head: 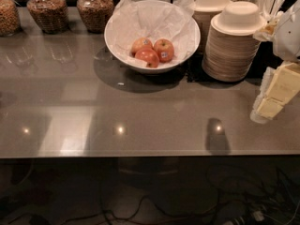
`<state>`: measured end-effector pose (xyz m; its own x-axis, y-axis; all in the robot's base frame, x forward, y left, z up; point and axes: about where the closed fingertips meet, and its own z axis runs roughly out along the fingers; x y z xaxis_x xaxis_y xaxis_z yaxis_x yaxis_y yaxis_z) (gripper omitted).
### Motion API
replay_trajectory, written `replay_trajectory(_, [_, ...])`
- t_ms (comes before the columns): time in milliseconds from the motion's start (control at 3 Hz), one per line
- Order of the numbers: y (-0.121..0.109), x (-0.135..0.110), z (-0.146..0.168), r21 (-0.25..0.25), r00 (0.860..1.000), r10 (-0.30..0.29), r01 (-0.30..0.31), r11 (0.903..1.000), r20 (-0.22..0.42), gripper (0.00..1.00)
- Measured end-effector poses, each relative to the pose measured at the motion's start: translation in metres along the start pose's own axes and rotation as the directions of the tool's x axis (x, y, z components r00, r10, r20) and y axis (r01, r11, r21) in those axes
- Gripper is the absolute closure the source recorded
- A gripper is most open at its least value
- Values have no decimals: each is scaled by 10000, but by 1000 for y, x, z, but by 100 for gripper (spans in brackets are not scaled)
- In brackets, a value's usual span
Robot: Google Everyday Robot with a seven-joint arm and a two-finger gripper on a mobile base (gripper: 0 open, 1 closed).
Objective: Pick apple from white bowl
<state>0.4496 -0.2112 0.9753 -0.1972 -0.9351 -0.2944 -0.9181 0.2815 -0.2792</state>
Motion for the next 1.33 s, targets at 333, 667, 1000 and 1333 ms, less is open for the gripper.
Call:
replay_trajectory(333, [-26,-20,16,613,9844,16,-126,9980,1762,0])
replay_trajectory(667, [-62,-51,34,1070,9438,-336,-19,9943,3288,0])
replay_trajectory(1000, [-95,-88,47,1447,9076,-1016,457,9884,4073,0])
replay_trajectory(1333, [-119,-126,55,1828,8840,-1820,1121,9767,4306,0])
